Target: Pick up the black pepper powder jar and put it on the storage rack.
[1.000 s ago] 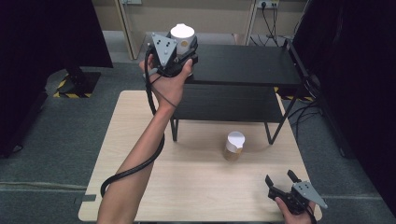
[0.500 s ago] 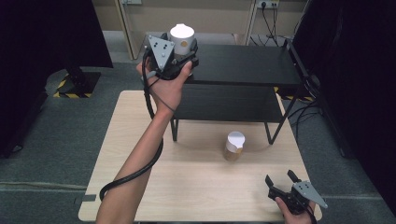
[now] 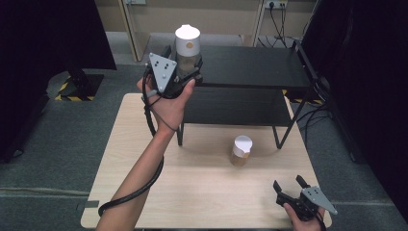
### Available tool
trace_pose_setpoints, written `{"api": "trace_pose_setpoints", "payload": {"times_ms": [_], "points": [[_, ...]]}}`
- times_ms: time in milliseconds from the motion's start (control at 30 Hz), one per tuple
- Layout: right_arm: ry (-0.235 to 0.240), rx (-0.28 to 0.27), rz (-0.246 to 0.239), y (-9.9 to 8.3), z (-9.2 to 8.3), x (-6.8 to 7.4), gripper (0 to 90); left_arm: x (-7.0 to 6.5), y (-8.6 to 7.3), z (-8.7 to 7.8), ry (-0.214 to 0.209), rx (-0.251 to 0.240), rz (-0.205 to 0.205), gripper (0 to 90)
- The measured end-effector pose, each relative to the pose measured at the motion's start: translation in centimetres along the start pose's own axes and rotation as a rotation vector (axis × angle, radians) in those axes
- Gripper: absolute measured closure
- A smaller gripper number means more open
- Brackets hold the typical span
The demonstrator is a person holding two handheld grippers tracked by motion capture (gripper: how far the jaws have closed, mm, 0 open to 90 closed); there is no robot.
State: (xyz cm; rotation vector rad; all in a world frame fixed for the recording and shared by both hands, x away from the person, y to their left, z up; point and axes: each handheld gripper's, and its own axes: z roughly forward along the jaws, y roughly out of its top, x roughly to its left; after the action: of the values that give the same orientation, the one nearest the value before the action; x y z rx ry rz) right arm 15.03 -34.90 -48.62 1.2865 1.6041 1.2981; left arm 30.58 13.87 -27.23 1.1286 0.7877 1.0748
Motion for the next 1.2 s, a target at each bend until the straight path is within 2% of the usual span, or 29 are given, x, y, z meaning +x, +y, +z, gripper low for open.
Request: {"api": "trace_pose_setpoints", "payload": {"times_ms": [233,333,667,800,1200], "points": [[0.0,0.001,-0.003,0.0,0.0,0.0,8.2,0.2,-0.7,-1.4,-0.021,-0.003,-0.001,15.4],[-0.001,0.0,-0.002,0.0,0.0,0.0,8.2,0.4,-1.0,-1.9,-0.037,0.003,-0.024,15.3],[-0.002,0.002,-0.004,0.0,0.0,0.1,8.2,0.4,-2.4,-3.7,-0.063,0.0,-0.011,15.3],[-0.002,0.002,-0.005,0.0,0.0,0.1,8.2,0.6,-2.8,-4.4,-0.09,0.013,-0.032,15.3],[-0.004,0.003,-0.006,0.1,0.0,0.1,8.3,0.5,-4.6,-6.3,-0.101,0.018,-0.025,15.3]]}}
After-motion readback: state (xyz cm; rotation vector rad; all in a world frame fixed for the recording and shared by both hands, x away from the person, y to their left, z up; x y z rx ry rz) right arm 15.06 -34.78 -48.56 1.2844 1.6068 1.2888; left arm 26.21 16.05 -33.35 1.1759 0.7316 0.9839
